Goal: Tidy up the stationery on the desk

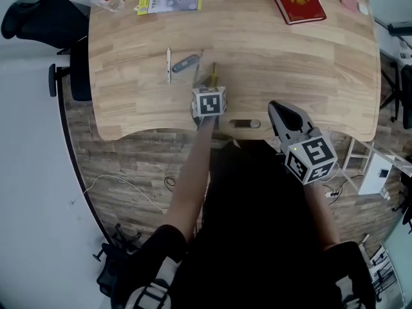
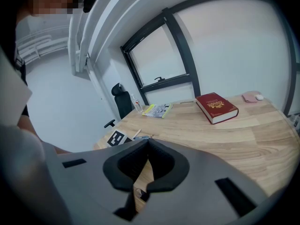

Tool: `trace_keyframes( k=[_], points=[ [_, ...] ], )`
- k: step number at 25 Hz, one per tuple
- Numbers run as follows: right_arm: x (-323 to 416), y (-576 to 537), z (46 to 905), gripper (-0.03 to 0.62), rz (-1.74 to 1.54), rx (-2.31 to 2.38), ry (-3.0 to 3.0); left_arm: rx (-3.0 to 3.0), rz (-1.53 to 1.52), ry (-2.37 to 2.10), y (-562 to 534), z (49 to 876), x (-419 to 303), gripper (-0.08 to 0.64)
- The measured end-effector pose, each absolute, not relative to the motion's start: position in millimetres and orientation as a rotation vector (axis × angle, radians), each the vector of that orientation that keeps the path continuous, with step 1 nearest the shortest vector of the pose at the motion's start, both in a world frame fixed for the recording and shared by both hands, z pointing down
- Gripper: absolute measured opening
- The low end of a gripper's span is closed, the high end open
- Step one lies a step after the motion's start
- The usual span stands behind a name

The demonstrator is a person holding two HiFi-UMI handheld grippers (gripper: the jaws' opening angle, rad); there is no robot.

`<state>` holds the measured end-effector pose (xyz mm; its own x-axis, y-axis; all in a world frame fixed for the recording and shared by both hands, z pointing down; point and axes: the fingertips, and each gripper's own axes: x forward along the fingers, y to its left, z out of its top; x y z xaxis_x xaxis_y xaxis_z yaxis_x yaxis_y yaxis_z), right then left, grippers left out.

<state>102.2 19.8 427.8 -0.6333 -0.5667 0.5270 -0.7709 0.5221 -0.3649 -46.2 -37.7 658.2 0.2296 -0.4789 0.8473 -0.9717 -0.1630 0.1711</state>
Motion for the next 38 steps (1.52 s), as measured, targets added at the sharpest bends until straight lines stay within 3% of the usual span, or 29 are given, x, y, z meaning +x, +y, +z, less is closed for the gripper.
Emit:
trace_keyframes(
  k=[3, 20, 38],
  points=[
    [105, 20, 430, 0.012, 0.831, 1.113, -2.418, 1.759, 0.844, -1.357, -39, 657, -47, 0.149],
    [70, 21, 402, 0.012, 0.813, 1.039, -2.553, 1.781, 0.898, -1.484, -26, 588, -106, 0.152],
    [30, 7, 421, 0.014, 0.838, 1.082, -2.412, 1.684, 1.013, -1.489, -46, 638, -207, 0.15]
  ],
)
